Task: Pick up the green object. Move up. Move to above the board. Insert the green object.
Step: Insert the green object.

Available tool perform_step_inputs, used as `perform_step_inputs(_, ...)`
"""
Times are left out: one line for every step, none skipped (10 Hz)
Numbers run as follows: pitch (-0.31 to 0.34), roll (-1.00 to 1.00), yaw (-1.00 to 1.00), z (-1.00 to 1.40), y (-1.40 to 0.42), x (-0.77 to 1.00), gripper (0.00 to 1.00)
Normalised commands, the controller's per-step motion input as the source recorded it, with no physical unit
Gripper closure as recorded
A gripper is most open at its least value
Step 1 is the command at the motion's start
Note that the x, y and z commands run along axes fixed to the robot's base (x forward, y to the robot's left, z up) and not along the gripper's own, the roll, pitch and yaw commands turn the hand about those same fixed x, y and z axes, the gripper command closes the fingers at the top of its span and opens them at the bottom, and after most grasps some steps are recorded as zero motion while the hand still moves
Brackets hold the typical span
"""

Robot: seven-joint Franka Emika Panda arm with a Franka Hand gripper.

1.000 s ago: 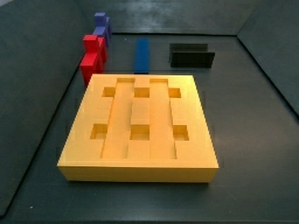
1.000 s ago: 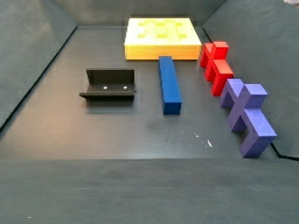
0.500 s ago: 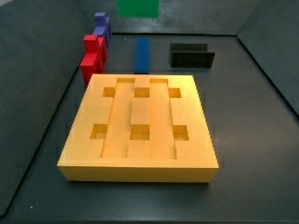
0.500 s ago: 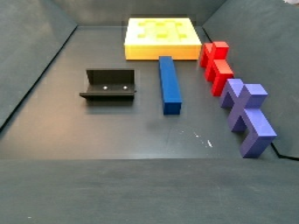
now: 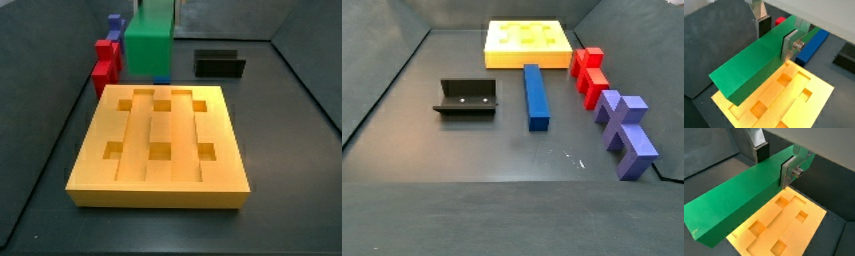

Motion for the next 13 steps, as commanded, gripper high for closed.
perform_step_inputs(-0.059,-0.05,0.00,-0.91,-0.18,-0.25,1.00)
perform_step_inputs(-0.087,0.08,0.00,-0.87,-0.27,-0.18,1.00)
perform_step_inputs(-0.114,0.14,0.00,-0.84,-0.29,-0.27,1.00)
perform_step_inputs(-0.166,0.12,0.01,-0.85,-0.28,-0.24,1.00)
perform_step_inputs(-0.154,0.14,0.11,-0.87,-0.20,-0.02,1.00)
perform_step_inputs(-0.133,0.19,0.10,-0.85,-0.16,-0.02,1.00)
perform_step_inputs(-0.156,0.23,0.09,-0.78,-0.15,-0.14,1.00)
perform_step_inputs(-0.101,0.23,0.12,-0.79,-0.10,0.00,1.00)
perform_step_inputs(-0.020,0.33,0.12,-0.61,-0.07,0.00,1.00)
perform_step_inputs(0.000,0.33,0.08,-0.53,-0.04,-0.04,1.00)
perform_step_inputs(0.000,0.20,0.06,-0.48,0.00,0.00,1.00)
perform_step_inputs(0.000,0.06,0.01,-0.37,0.00,-0.03,1.00)
perform_step_inputs(0.000,0.04,0.00,-0.26,0.00,-0.07,1.00)
